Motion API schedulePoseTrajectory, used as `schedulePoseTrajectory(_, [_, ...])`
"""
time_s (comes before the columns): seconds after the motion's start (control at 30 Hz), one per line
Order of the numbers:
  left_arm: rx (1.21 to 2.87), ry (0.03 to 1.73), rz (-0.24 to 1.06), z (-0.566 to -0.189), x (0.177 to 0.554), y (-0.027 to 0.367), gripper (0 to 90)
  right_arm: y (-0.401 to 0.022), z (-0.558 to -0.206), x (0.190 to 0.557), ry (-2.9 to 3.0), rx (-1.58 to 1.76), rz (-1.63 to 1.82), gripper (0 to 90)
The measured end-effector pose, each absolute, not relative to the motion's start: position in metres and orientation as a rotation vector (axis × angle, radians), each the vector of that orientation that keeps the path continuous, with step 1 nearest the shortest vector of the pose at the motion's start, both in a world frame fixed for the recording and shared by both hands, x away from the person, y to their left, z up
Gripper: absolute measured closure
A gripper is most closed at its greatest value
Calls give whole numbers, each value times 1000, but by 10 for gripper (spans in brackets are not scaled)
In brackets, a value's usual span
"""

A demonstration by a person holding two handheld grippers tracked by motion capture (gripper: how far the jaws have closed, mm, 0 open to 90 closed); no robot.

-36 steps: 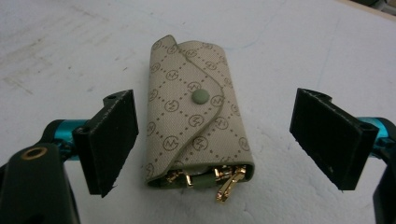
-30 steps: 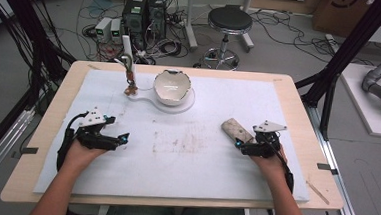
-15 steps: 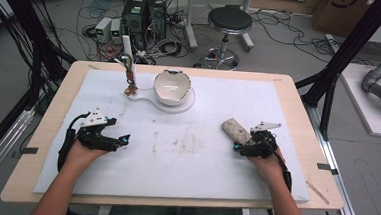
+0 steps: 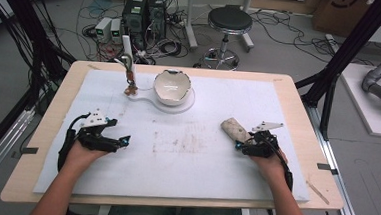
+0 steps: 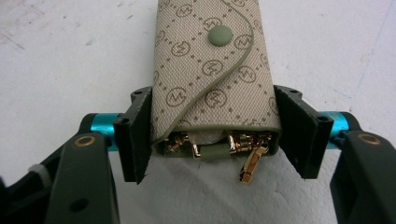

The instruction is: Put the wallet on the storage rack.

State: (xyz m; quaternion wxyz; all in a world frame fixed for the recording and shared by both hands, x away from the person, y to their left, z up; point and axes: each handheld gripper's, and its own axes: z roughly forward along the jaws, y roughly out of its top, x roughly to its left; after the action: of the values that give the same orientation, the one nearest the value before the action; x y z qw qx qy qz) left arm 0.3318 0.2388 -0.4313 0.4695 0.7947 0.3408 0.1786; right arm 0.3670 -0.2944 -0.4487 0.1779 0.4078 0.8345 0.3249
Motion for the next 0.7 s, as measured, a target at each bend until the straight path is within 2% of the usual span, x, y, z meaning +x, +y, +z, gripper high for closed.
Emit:
schedulePoseTrajectory(0.3, [1925, 843, 461, -429, 331, 243, 158, -292, -442, 363, 2345, 1113, 942, 371])
schedulePoseTrajectory(0.7, [1900, 799, 463, -425, 327, 246, 158, -269, -406, 355, 2312, 996, 1049, 371])
